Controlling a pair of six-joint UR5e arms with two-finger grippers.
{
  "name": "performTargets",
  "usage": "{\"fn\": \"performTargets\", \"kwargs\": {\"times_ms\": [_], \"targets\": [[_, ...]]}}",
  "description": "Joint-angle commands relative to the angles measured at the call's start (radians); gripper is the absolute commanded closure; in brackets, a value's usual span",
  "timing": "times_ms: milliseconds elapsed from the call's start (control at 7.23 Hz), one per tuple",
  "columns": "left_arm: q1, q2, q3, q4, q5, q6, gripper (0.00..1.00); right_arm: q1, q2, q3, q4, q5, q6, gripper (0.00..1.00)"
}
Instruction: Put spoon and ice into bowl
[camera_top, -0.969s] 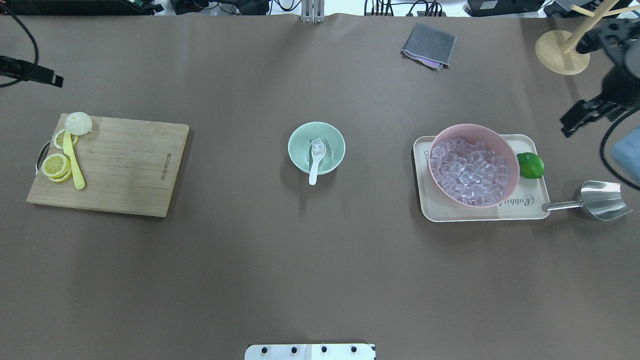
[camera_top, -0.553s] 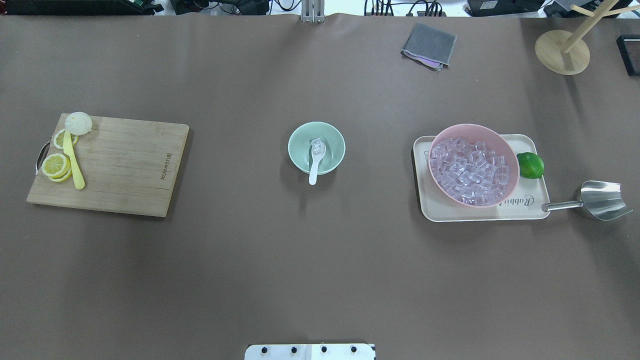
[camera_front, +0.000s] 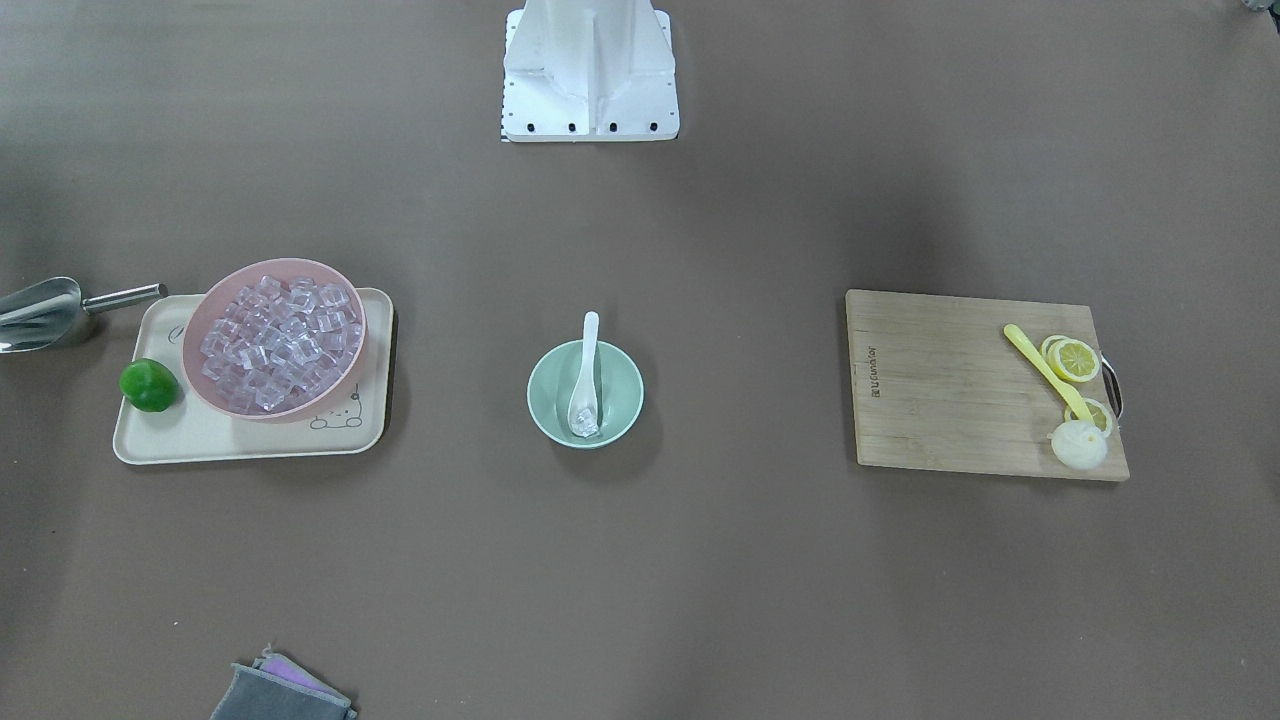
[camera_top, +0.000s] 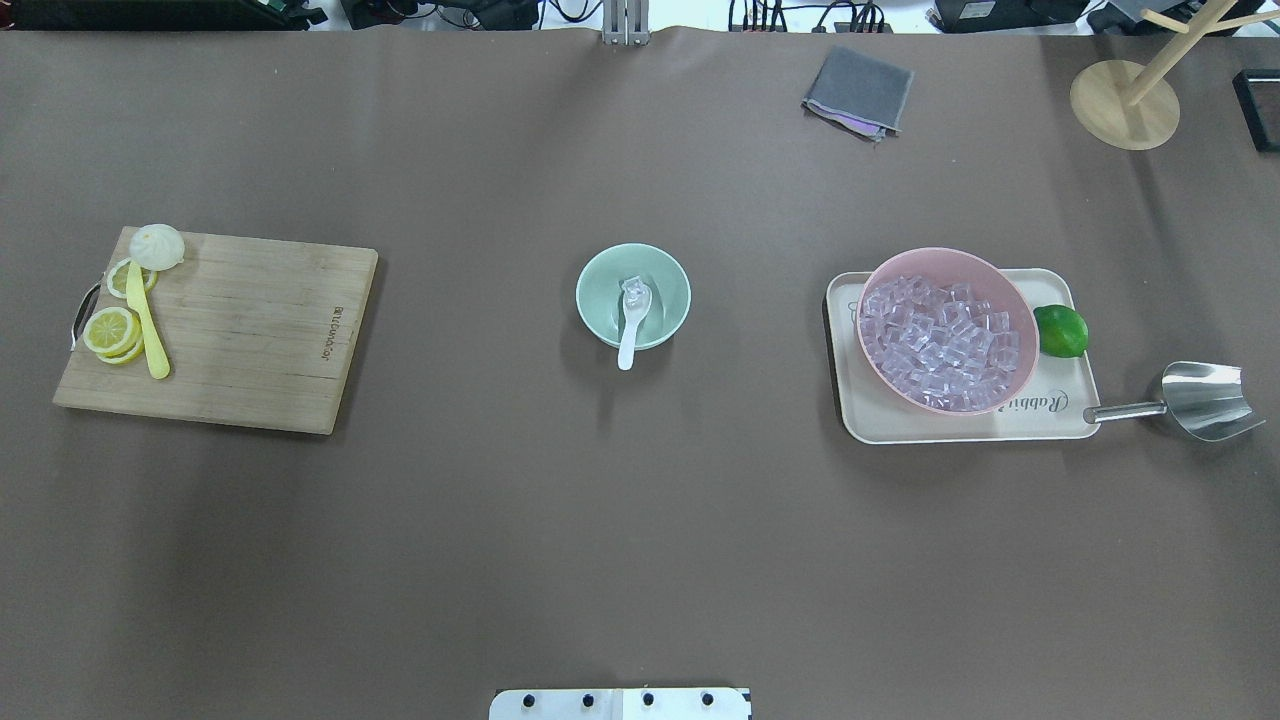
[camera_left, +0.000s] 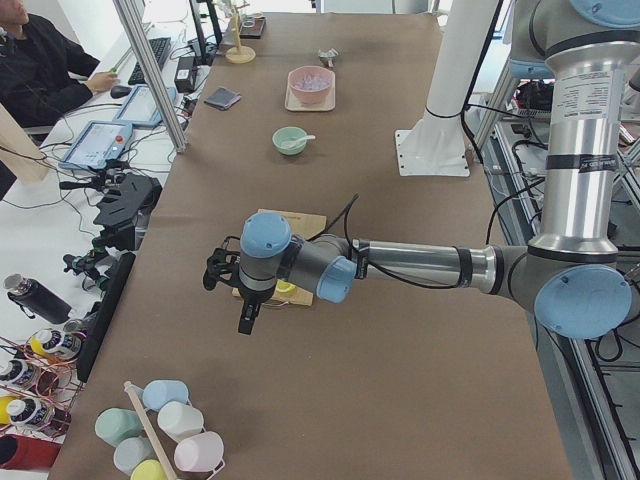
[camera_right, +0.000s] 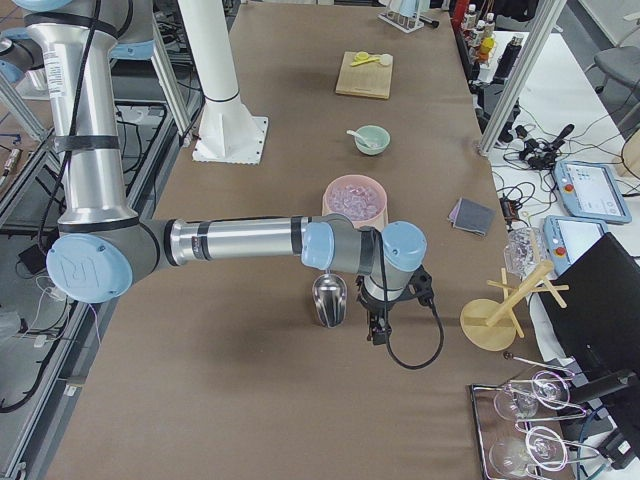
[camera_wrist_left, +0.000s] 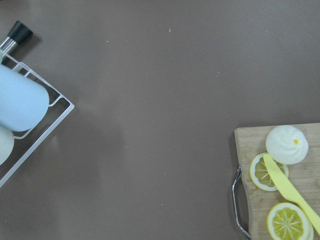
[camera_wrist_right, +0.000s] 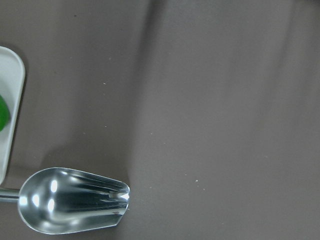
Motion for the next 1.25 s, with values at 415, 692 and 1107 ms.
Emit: {"fn": "performTargets", "kwargs": {"times_ms": [415,692,1107], "targets": [[-0.006,0.048,-0.156,0.243,0.008,0.001,0.02,0.028,-0.020,-0.021,0.026,0.003,0.080,0.00],[0.005,0.048,-0.153,0.240,-0.004,-0.007,0.02,0.036,-0.040,-0.012,0.024,0.070,0.080,0.00],[0.005,0.050,-0.139,0.240,-0.001,-0.004,0.02,0.037,-0.051,-0.007,0.021,0.075,0.082,0.00]]}}
